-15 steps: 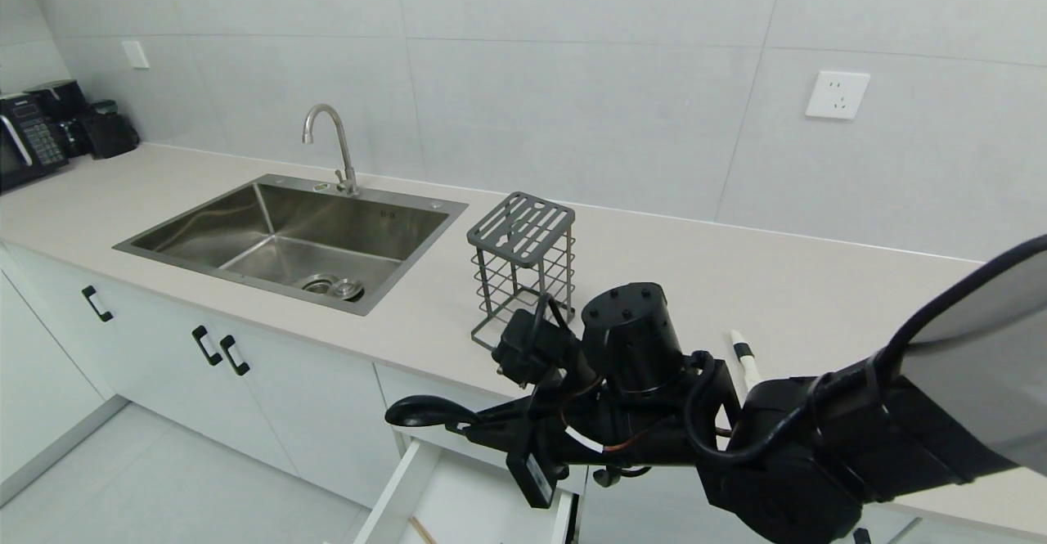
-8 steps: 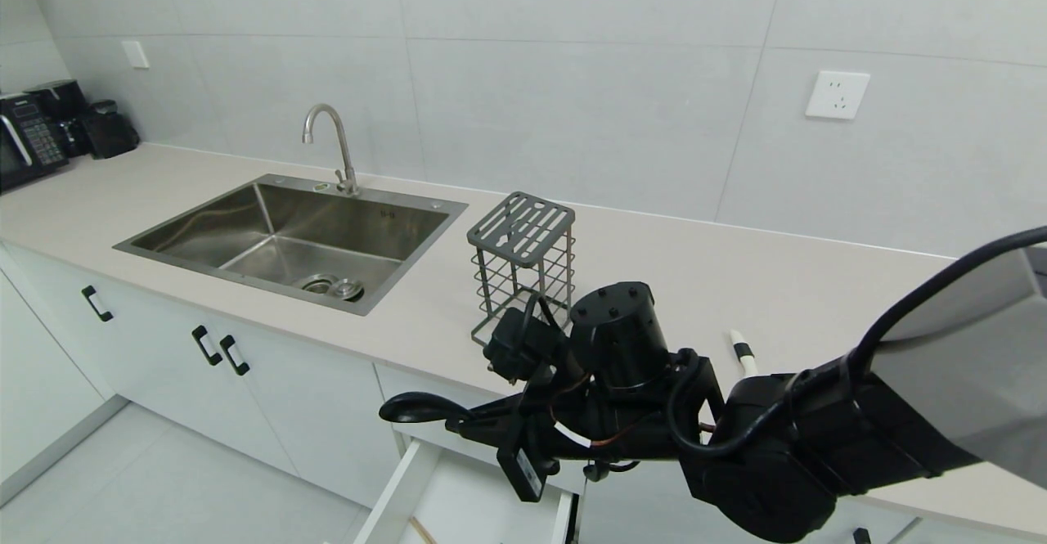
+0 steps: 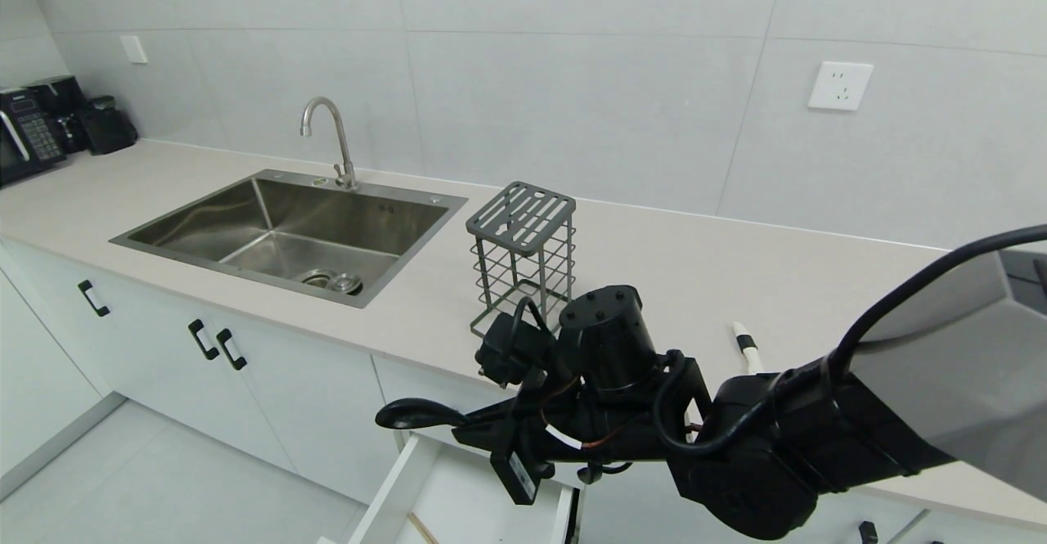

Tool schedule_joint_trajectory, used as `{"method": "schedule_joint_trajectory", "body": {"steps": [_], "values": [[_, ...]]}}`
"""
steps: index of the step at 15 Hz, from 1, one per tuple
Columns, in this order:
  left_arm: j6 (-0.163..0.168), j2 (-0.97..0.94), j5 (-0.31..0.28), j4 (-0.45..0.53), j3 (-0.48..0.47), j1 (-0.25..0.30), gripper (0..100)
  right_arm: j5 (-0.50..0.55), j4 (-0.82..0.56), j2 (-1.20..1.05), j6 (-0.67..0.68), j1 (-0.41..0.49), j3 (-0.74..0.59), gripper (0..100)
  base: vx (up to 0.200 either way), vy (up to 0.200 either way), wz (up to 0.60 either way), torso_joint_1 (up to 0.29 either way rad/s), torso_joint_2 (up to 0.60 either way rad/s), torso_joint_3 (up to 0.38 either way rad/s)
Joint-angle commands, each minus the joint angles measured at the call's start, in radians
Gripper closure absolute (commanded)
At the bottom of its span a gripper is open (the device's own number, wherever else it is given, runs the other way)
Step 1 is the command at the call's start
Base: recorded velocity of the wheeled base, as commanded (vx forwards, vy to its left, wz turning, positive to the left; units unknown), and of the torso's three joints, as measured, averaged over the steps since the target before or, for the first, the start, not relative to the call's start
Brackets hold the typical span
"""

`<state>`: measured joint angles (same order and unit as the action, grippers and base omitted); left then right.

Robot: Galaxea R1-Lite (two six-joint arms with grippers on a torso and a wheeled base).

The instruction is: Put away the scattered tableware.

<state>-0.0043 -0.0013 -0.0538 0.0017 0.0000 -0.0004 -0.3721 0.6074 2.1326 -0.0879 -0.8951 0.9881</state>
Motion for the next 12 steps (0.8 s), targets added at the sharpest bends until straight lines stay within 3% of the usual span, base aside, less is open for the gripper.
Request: {"method": "schedule_joint_trajectory", "body": {"steps": [1, 8, 12], "values": [[0.000, 0.001, 0.000, 0.000, 0.000, 0.000, 0, -0.001, 0.000, 0.006, -0.001, -0.001, 0.003, 100, 0.000, 0.000, 0.00, -0.071, 0.14, 0.090], [0.000, 0.001, 0.000, 0.000, 0.000, 0.000, 0, -0.001, 0.000, 0.012, -0.001, -0.001, 0.006, 100, 0.000, 0.000, 0.00, -0.238, 0.49, 0.248], [0.000, 0.001, 0.000, 0.000, 0.000, 0.000, 0, -0.001, 0.000, 0.017, -0.003, -0.002, 0.011, 100, 0.000, 0.000, 0.00, -0.106, 0.22, 0.117]]}}
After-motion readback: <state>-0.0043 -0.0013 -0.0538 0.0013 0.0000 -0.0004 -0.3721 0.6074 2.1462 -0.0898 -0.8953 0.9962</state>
